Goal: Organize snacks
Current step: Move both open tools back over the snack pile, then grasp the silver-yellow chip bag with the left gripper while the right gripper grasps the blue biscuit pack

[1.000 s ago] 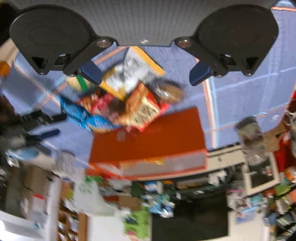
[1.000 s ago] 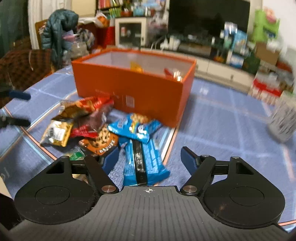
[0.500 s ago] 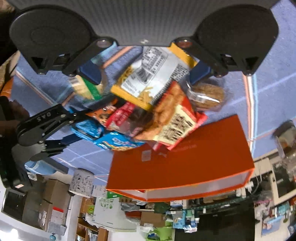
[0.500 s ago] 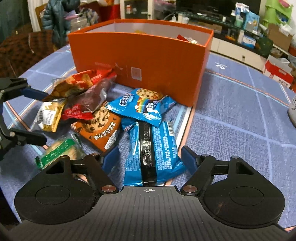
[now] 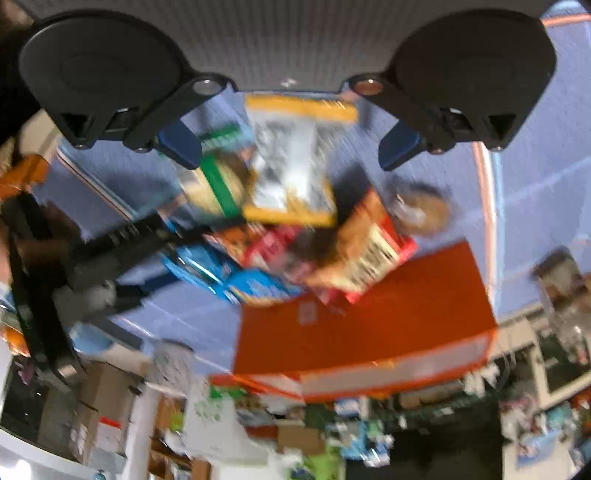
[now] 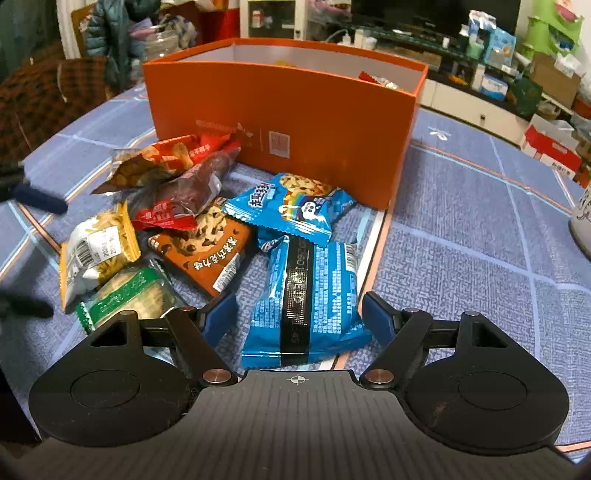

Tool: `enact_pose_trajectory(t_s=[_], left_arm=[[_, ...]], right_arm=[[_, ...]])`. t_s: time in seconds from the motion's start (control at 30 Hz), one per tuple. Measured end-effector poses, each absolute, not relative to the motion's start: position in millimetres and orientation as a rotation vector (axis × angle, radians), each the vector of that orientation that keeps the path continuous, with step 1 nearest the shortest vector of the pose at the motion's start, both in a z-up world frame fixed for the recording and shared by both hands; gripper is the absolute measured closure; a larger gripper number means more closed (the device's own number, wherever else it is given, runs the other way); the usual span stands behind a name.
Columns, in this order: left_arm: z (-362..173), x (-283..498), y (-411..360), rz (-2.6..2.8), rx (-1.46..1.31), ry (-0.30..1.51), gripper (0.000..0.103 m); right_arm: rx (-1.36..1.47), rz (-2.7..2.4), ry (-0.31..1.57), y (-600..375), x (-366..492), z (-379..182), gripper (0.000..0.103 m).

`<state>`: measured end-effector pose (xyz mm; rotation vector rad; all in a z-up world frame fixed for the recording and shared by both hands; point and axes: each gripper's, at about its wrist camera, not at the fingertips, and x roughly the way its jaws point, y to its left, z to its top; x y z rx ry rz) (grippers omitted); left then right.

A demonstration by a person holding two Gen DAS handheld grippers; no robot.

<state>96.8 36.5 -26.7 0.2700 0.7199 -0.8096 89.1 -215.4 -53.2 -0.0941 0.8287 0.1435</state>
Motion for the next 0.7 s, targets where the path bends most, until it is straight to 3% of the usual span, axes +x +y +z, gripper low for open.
enact_pose_trajectory(t_s=[0.17, 0.27, 0.7], left_arm=[[-28, 110, 27, -0.738, 0.317, 0.706, 0.003], [-27, 110, 24, -0.708, 0.387, 0.689, 0.013], [-32, 108, 17, -0.761, 0.32, 0.739, 0.013]], right_arm=[[-0.076, 0.142, 0.824, -218, 90, -55, 0.039], [-0.072, 0.133, 0.826, -220, 90, -55, 0.039], [-0.053, 0.125, 0.847, -222, 90, -54, 0.037]])
